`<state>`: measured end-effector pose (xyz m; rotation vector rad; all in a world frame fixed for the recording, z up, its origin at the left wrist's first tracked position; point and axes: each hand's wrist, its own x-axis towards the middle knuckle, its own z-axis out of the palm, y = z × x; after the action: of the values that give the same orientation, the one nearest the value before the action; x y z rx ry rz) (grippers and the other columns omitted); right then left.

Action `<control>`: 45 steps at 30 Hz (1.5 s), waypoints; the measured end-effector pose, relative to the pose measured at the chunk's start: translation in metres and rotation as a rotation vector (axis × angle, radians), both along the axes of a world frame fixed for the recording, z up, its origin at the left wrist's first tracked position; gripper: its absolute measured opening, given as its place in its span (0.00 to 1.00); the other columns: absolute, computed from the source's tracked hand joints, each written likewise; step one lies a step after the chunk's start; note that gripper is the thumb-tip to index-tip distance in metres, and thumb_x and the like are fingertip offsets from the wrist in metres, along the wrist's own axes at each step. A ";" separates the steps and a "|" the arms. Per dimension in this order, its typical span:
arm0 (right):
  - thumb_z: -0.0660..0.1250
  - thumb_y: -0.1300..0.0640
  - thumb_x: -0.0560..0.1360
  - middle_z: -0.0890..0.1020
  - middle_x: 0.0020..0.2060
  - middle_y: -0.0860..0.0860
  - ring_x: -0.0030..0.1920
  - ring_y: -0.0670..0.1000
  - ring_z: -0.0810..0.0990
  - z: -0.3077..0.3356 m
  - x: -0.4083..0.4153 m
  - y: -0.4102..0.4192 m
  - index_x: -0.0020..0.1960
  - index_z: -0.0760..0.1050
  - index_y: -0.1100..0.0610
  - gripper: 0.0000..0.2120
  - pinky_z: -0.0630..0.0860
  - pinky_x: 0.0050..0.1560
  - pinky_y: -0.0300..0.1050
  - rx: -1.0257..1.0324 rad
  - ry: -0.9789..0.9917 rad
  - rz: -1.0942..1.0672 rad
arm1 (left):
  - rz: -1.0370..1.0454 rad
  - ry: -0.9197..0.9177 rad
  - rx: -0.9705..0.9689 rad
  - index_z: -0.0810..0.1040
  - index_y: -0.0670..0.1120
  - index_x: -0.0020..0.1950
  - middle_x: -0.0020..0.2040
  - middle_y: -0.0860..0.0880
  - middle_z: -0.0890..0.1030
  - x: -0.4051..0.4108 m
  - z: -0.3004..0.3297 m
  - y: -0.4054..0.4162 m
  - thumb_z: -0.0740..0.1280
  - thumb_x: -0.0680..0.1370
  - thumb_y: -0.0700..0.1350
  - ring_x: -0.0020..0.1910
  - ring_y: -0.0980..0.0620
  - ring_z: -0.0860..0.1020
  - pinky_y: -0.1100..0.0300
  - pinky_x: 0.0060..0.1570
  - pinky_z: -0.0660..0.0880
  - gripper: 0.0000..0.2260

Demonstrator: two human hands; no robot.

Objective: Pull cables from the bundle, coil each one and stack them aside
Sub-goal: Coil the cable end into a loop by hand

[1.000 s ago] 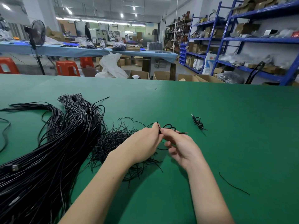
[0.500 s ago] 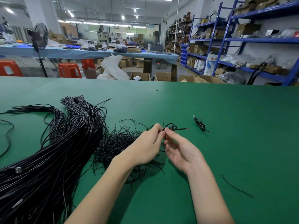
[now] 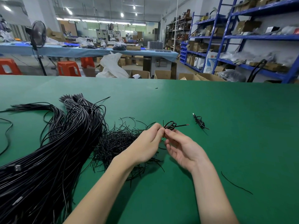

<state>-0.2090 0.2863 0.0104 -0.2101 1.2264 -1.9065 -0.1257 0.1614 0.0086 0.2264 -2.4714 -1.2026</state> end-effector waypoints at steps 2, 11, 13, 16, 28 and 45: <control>0.77 0.58 0.65 0.85 0.39 0.49 0.32 0.44 0.81 0.001 -0.001 0.002 0.51 0.83 0.56 0.14 0.79 0.32 0.35 0.031 0.041 0.010 | -0.007 -0.015 -0.026 0.67 0.53 0.43 0.33 0.55 0.71 0.001 0.000 -0.001 0.54 0.86 0.50 0.29 0.60 0.68 0.60 0.35 0.65 0.13; 0.76 0.65 0.71 0.87 0.41 0.53 0.36 0.47 0.84 0.004 -0.006 0.008 0.53 0.82 0.59 0.11 0.81 0.38 0.39 0.068 0.185 -0.017 | -0.005 -0.060 -0.126 0.69 0.49 0.46 0.35 0.52 0.74 0.000 0.000 -0.004 0.53 0.86 0.50 0.32 0.58 0.69 0.62 0.35 0.66 0.12; 0.76 0.65 0.71 0.87 0.42 0.53 0.36 0.48 0.85 0.004 -0.006 0.007 0.55 0.82 0.60 0.12 0.81 0.38 0.39 0.044 0.159 -0.008 | -0.001 -0.056 -0.126 0.69 0.50 0.46 0.35 0.53 0.75 -0.001 0.000 -0.004 0.53 0.86 0.50 0.31 0.58 0.70 0.63 0.34 0.66 0.11; 0.75 0.65 0.71 0.87 0.43 0.54 0.38 0.48 0.86 0.004 -0.005 0.007 0.56 0.80 0.60 0.14 0.81 0.37 0.38 -0.009 0.087 0.012 | 0.008 -0.038 -0.139 0.67 0.53 0.44 0.35 0.54 0.75 -0.002 0.000 -0.005 0.54 0.86 0.50 0.32 0.58 0.71 0.66 0.35 0.67 0.11; 0.71 0.71 0.75 0.86 0.38 0.58 0.36 0.53 0.86 0.000 -0.002 -0.004 0.62 0.71 0.59 0.18 0.82 0.37 0.43 0.003 0.138 -0.088 | 0.064 -0.061 -0.107 0.70 0.48 0.47 0.37 0.52 0.76 -0.002 -0.004 -0.007 0.54 0.86 0.50 0.37 0.53 0.73 0.64 0.37 0.67 0.11; 0.77 0.66 0.70 0.86 0.40 0.56 0.36 0.49 0.84 -0.002 -0.004 0.003 0.62 0.73 0.58 0.24 0.83 0.39 0.43 -0.019 0.145 -0.063 | 0.034 -0.043 -0.067 0.70 0.47 0.47 0.36 0.51 0.73 0.001 0.000 -0.007 0.55 0.86 0.50 0.34 0.55 0.69 0.57 0.39 0.69 0.12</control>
<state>-0.2125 0.2891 0.0088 -0.3280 1.3247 -1.9858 -0.1252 0.1544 0.0082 0.2782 -2.5293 -1.1107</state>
